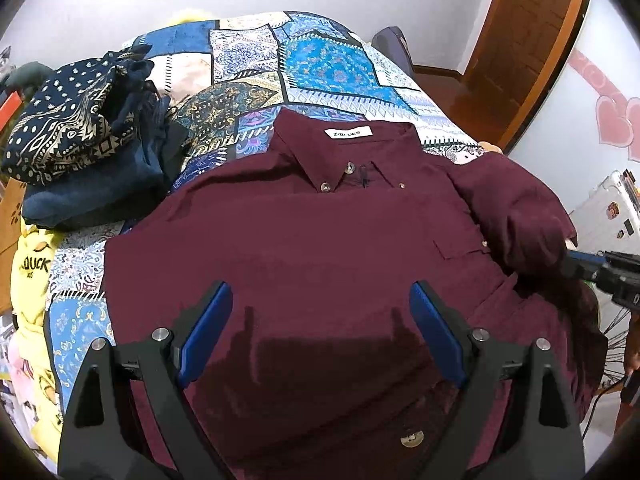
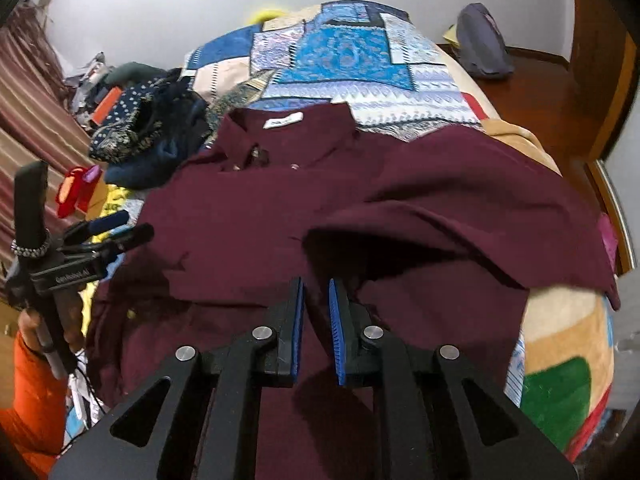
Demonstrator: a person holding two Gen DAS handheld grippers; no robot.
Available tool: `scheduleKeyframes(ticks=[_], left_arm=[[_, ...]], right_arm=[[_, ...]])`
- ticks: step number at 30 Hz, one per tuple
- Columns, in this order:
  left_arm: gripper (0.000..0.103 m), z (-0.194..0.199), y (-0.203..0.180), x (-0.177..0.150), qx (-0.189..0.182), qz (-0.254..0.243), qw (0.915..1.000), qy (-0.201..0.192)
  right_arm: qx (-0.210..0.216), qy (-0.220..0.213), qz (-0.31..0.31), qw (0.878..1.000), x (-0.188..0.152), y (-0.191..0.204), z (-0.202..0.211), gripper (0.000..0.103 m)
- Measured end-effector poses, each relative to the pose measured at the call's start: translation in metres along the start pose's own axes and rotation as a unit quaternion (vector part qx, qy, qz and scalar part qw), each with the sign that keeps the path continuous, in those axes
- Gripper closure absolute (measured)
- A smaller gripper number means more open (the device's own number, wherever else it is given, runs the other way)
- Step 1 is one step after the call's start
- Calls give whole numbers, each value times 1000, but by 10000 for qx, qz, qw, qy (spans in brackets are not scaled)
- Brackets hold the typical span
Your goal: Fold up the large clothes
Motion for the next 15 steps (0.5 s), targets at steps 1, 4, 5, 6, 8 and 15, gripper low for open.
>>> scheduleKeyframes(ticks=[1,4,5,6,8,15], left_arm=[[13,-1,-1,0,3,-11,10000,5],[13,-2,-4,0,3,-43,10000,-1],[13,-2,-5,0,-14,-48,10000,-12],[13,-1,-6,0,-31,-47,10000,-22],[13,0,-8,1,-75,-35,10000,-53],[13,5,-13,2,-87,-61,9998,-138]], right_arm=[[-38,-17,-18,10000,-1,-3,6,87],[-154,-208,-256,9993,1,-15,19,64],[-288,-388,-426,9979,2,-25,29,55],[-438,-560,-569,9958,3,-31,35,52],[-633,-835,-829,9910,1,-47,48,51],[-461,-944,-2665,9581,0,-129,45,50]])
Point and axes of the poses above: each gripper's, at about its wrist camera, not at the fingertips, and z roughly against the way its jaws point, y to its left, x to its top, the point moved 2 cm from there along -z, roughly the way its jaws point, and after that the axes turned 4 degrees about x, right-handed, at the moved point
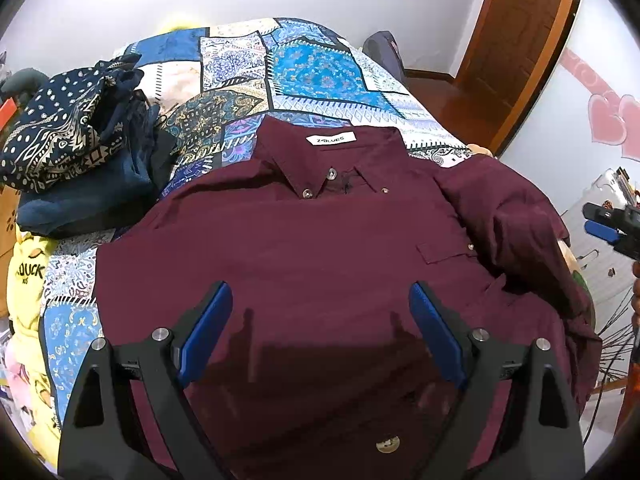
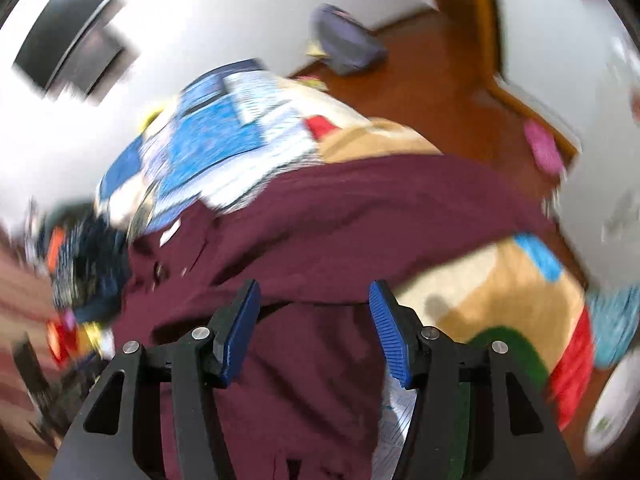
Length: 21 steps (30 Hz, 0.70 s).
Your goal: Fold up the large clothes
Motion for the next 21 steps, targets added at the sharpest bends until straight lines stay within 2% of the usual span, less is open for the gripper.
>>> scheduleKeyframes(ticks=[4,8,12,14,15,16,19,21], left_arm=[[13,1,1,0,-31,48,10000,4],[13,1,8,0,-325,303,9990,81],[13,0,13,0,-284,438,9986,94],[13,0,14,-1,-309,468,9984,123],[13,0,14,-2,-307,465,9984,120],[13,0,14,-1,-290,459,9985,110],[13,3,16,-1,-183,443,9989,10],[13,9,19,-2,-125,432,9989,-133]], right_arm=[[24,209,-785,9967,5,-38,-21,50],[145,441,-1515,9874,3,-63,-49,50],[146,294,-1444,9890,10,-63,-54,51],[112,267,-1133,9931,20,-55,-58,72],[65,264,-1063,9940,24,-52,-60,78],[48,254,-1055,9941,27,-54,-61,88],[-77,62,-817,9966,37,-39,-52,93],[-203,-224,-314,9990,45,-14,-32,94]])
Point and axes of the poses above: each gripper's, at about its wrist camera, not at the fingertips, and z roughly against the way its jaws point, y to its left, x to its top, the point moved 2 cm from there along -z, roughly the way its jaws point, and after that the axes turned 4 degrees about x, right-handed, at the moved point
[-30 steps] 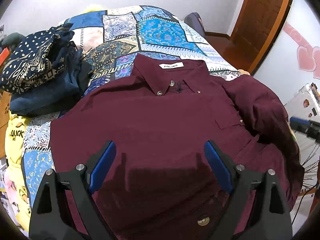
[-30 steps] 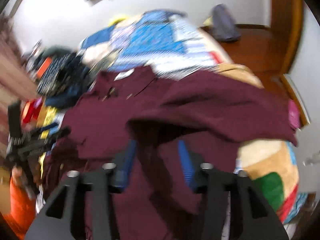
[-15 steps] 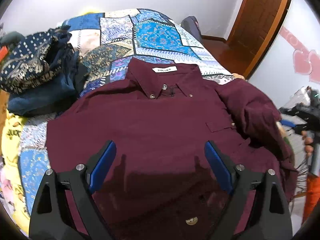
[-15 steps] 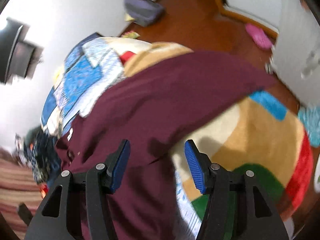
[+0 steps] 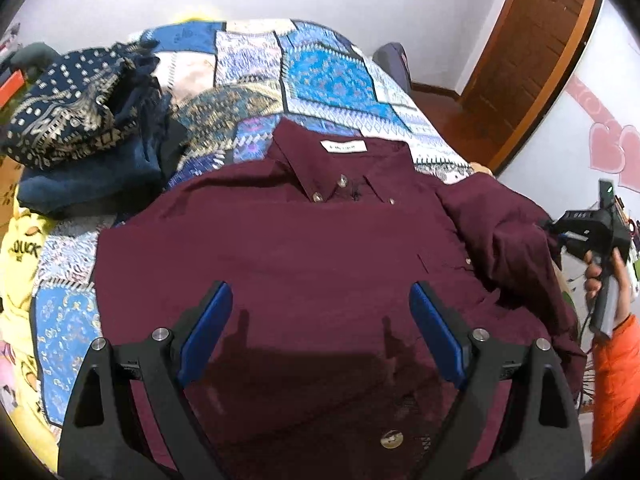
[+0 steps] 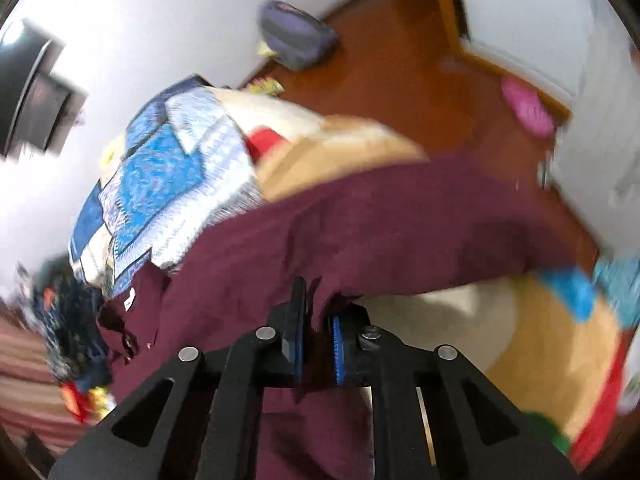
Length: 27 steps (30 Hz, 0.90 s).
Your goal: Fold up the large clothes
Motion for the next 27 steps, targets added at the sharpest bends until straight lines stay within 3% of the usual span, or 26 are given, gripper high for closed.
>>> scheduleKeyframes(ticks=[4,9,12,16,18,21,24,27], left_arm=[[13,7,10,0,82,18,9999,-126],[13,23,31,0,81,209,9992,-338],[13,37,46,-1,111,321,9980,-529],[13,54,73,-8,310,521,9952,-766],[13,60,91,-15,372,697,9940,-758],[13,68,115,-29,478,937,9916,-759],[13,75,136,-43,645,1085,9893,-730],[13,78,151,-54,769,1189,9875,-687]], right_arm=[[509,-525,646,9952,10,56,49,96],[1003,-1056,1824,9724,1,157,107,96],[1304,-1036,2496,9539,-23,220,119,96],[1562,-779,3175,9321,-71,284,102,96],[1600,-409,3459,9236,-103,307,78,96],[1442,479,3747,9146,-151,326,22,92],[1105,1455,3824,9058,-191,328,-28,92],[961,2240,3805,8921,-214,325,-53,91]])
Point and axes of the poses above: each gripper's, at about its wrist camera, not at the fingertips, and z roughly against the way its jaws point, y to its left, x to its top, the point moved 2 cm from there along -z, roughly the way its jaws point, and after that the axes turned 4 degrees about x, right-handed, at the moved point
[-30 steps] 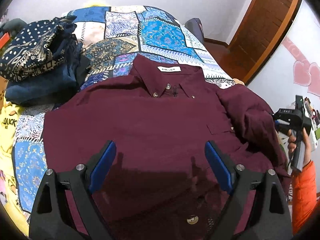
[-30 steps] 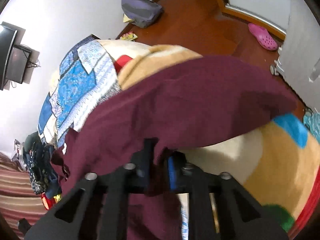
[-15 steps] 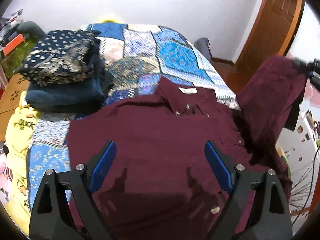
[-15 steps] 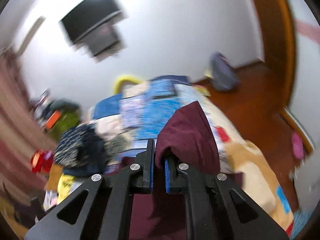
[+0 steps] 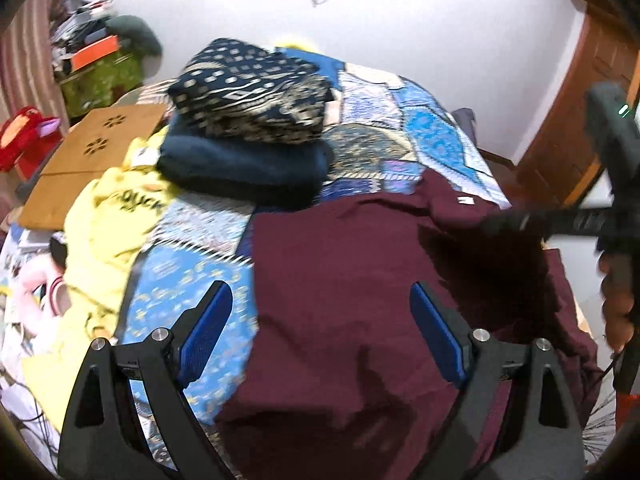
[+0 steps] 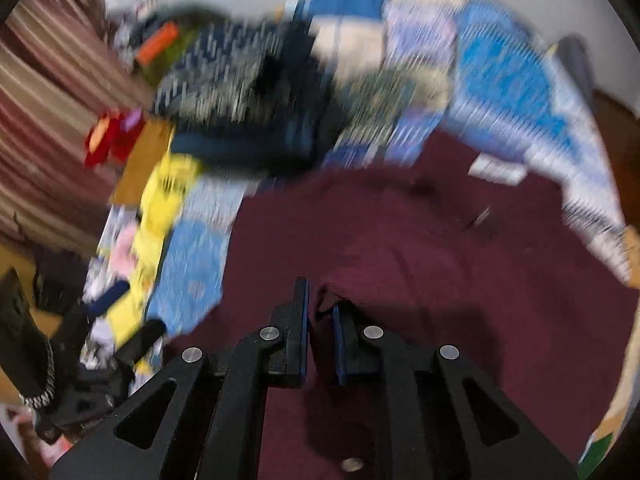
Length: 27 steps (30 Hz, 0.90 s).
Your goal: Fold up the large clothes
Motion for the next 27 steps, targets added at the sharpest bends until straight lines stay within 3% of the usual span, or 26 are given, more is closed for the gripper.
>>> scheduleKeyframes(ticks=[4,11,17,22,27], left_arm=[[13,-2,11,-6,59,131,9999,76],[13,-4,-10,2,4,-28,10000,49],[12,-1,-53,13,-95,-635,9979,-38],[9,-10,-106,13,19,-1674,9859,-37],[9,-26,-160,7,19,-2671,9636,56]], right_arm=[[-75,48,170,9998,-10,9,9,79],[-382,-848,802,9924,-12,17,79,50],[-1001,-1388,865,9814,-20,-10,107,47],[-1657,-1392,588,9745,-46,-64,121,47],[-2049,-1172,73,9717,-78,-119,123,47]])
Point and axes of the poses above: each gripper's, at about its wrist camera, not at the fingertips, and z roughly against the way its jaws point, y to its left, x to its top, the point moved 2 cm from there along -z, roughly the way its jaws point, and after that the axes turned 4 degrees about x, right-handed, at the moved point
